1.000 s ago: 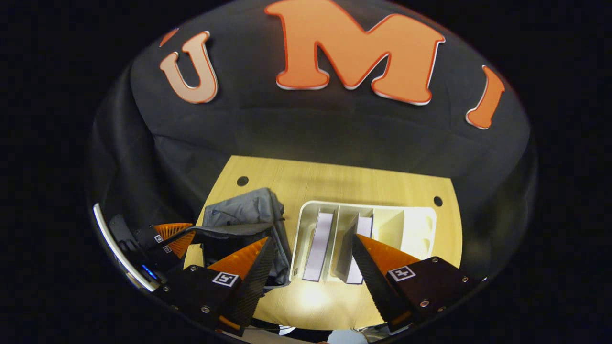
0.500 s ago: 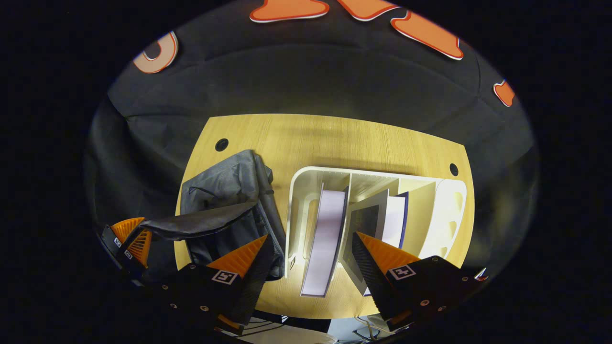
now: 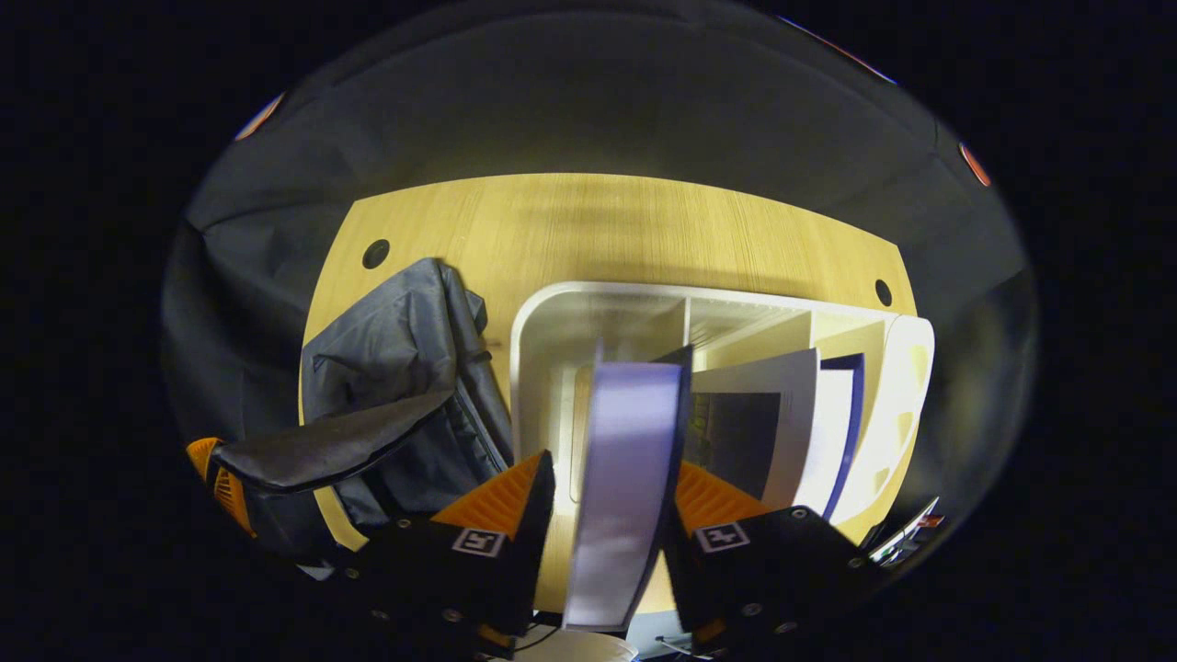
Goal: Open the schoolbag, grab two books from the bookshelf and put them into the schoolbag.
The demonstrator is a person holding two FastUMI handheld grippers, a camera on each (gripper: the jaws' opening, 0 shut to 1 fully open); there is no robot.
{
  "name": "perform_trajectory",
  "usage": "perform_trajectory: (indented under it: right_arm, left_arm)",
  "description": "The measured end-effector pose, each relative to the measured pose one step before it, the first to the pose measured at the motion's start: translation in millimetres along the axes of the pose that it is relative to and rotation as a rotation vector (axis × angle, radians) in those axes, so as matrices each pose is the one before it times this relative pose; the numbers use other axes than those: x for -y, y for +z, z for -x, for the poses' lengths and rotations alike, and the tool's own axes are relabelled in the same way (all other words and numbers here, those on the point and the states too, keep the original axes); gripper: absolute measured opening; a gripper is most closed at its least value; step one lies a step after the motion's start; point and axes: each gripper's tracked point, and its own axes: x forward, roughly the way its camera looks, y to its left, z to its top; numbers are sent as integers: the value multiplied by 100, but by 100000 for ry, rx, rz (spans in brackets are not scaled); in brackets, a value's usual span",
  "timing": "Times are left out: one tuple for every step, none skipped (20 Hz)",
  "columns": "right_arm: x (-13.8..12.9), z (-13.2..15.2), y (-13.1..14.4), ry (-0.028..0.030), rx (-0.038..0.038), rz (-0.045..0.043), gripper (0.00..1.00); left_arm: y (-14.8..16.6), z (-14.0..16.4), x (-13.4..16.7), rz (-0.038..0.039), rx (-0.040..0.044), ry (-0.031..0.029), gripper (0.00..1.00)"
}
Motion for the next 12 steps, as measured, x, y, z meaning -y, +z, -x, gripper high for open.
perform_trajectory:
  right_arm:
    - [-137, -25, 10, 553, 266, -2336, 46]
    - [216, 73, 78, -670, 403, -1114, 41]
    - [315, 205, -304, -1454, 176, -348, 40]
    - [25, 474, -108, -754, 503, -668, 40]
    - [-323, 681, -131, 540, 695, -1284, 40]
    - [-449, 1063, -14, 1551, 734, -1948, 39]
    - [-685, 1247, 142, 2254, 1365, -1940, 39]
    - [-530, 1187, 371, 1401, 2201, -931, 39]
    - [70, 1271, 398, -1023, 2662, 851, 39]
    - [183, 1529, 396, -747, 2899, 858, 39]
    - [136, 1471, 487, -843, 2920, 116, 39]
    - [20, 1463, 285, -361, 2797, -776, 39]
  left_arm:
    - [-15, -86, -62, 363, -8, 371, 0]
    - [-134, -156, -200, 128, 111, 474, 0]
    - [-38, -14, -55, 103, 9, -218, 1]
    - [-4, 0, 57, 162, 301, -1119, 1]
    - [121, 34, 151, -257, 619, -1000, 1]
    - [38, 76, 10, -991, 309, -873, 1]
    - [51, 9, -79, -1015, 118, -730, 0]
    - [1, 87, -107, -687, 141, -443, 1]
    - [139, 163, -37, -551, 492, -621, 0]
    - [23, 196, -76, -319, 551, -605, 1]
    - [66, 171, 38, -104, 464, -462, 1]
    - [-109, 68, 33, -237, 96, -698, 1]
